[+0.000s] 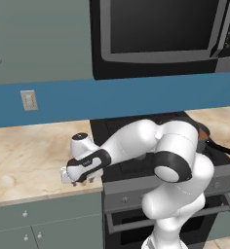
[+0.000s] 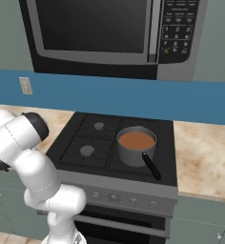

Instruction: Pick up the sugar cube(s) and place them in the saucepan with hot chocolate.

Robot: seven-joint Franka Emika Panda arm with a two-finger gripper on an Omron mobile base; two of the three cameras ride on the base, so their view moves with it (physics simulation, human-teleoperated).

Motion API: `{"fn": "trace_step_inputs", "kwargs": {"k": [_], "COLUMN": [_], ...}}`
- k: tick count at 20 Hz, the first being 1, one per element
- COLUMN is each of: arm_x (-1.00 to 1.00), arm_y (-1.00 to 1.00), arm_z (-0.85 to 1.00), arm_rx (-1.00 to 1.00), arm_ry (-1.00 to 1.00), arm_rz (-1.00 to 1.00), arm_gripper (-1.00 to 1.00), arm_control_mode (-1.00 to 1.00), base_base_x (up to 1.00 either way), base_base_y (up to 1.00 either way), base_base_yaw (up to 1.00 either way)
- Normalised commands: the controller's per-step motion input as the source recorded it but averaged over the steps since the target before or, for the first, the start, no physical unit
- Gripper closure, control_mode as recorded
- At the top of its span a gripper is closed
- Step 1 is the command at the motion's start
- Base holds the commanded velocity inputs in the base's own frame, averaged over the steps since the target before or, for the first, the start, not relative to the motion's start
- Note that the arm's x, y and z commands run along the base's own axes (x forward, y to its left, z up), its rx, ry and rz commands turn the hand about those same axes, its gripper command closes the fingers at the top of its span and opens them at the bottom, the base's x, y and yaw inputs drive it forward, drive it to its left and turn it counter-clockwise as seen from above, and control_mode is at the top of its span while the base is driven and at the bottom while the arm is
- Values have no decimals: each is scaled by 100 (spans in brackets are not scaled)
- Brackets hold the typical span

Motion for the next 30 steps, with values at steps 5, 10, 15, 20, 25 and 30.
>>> {"fn": "trace_step_inputs", "kwargs": {"k": [5, 10, 15, 20, 25, 30], "arm_x": [0, 0, 0, -6, -14, -1], "arm_y": [0, 0, -8, -32, -54, -65], "arm_z": [0, 0, 0, 45, 94, 100], "arm_rx": [0, 0, 0, 4, 4, 1], "arm_ry": [0, 0, 0, -5, -1, 0], "arm_rz": [0, 0, 0, 1, 3, 0], "arm_gripper": [100, 100, 100, 100, 100, 100], "arm_control_mode": [-100, -100, -100, -100, -100, -100], "base_base_x": [0, 0, 0, 0, 0, 0], "base_base_y": [0, 0, 0, 0, 0, 0], "base_base_yaw": [0, 0, 0, 0, 0, 0]}}
